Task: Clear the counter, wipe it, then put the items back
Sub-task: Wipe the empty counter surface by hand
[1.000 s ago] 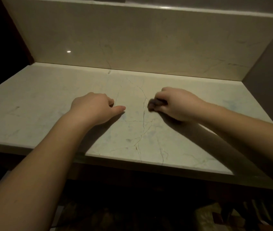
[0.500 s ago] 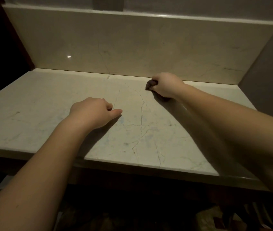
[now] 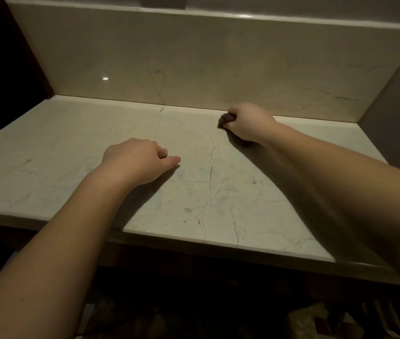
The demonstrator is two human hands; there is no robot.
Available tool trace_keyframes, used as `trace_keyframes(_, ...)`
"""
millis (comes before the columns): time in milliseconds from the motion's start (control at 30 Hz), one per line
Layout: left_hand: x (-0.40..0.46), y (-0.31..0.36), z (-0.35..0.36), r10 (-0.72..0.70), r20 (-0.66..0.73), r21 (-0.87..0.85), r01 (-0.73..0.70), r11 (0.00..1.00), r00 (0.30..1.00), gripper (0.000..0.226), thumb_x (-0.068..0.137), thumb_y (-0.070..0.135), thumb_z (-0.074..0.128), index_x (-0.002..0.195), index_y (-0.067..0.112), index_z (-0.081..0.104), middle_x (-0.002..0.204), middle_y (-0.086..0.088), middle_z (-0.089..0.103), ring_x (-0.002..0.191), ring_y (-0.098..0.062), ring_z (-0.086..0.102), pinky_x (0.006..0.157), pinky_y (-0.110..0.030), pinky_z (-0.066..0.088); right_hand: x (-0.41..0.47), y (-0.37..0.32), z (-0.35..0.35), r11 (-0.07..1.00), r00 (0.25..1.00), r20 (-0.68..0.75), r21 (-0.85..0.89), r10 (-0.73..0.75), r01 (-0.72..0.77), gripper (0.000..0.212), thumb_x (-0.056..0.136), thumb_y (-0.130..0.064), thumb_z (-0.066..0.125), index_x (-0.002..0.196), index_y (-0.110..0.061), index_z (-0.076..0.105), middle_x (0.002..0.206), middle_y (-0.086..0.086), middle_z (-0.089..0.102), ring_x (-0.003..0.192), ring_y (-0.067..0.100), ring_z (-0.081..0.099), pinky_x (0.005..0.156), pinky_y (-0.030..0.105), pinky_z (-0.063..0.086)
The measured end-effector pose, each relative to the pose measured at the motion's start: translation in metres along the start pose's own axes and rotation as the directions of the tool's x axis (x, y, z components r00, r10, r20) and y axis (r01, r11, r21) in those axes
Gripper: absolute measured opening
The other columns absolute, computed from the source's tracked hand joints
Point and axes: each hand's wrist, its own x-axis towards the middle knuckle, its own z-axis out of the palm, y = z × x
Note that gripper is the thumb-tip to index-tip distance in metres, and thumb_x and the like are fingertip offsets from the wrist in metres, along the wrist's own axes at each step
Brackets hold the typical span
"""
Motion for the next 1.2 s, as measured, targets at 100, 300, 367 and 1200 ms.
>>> trace_keyframes(100,-0.001,0.0,-0.001,0.004,0.008,0.002,-0.004,1.0,1.0,0.06,0.089,0.072,0.03,0.131,0.038,0.055,0.142,0.009,0.05,0.121,-0.022,0.05,0.088,-0.039,0.046,0.006,0.002,0.007,0.999,0.999,-0.026,0.011,0.034,-0.034,0.014,0.091,-0.032,0.048,0.084,-0.021,0.055,0.086,0.001,0.054,0.081,0.026,0.048,0.063,0.031,0.033)
trace_keyframes(300,0.0,0.0,0.002,0.019,0.008,0.031,-0.019,0.999,1.0,0.063,0.089,0.074,0.027,0.133,0.036,0.054,0.143,0.008,0.049,0.119,-0.023,0.052,0.078,-0.036,0.046,-0.002,0.039,-0.005,0.985,0.991,-0.029,-0.106,0.131,-0.133,0.012,0.089,-0.031,0.049,0.084,-0.022,0.053,0.084,0.002,0.051,0.081,0.028,0.047,0.064,0.031,0.034)
trace_keyframes(367,0.0,-0.001,0.002,0.014,0.01,0.043,-0.014,0.999,1.0,0.064,0.088,0.074,0.026,0.133,0.037,0.054,0.144,0.009,0.047,0.121,-0.022,0.05,0.076,-0.035,0.044,0.006,0.043,-0.009,0.976,0.983,-0.019,-0.117,0.185,-0.186,0.009,0.09,-0.026,0.049,0.086,-0.019,0.053,0.086,0.004,0.052,0.083,0.029,0.047,0.066,0.031,0.035)
trace_keyframes(1200,0.001,0.0,0.0,-0.028,0.061,-0.019,0.029,0.999,0.998,0.065,0.088,0.075,0.028,0.142,0.041,0.042,0.156,0.018,0.024,0.135,-0.021,0.039,0.097,-0.043,0.045,0.027,0.019,-0.02,0.975,0.989,0.088,-0.179,-0.118,0.132,0.013,0.091,-0.03,0.056,0.091,-0.018,0.061,0.092,0.006,0.057,0.09,0.03,0.054,0.067,0.034,0.042)
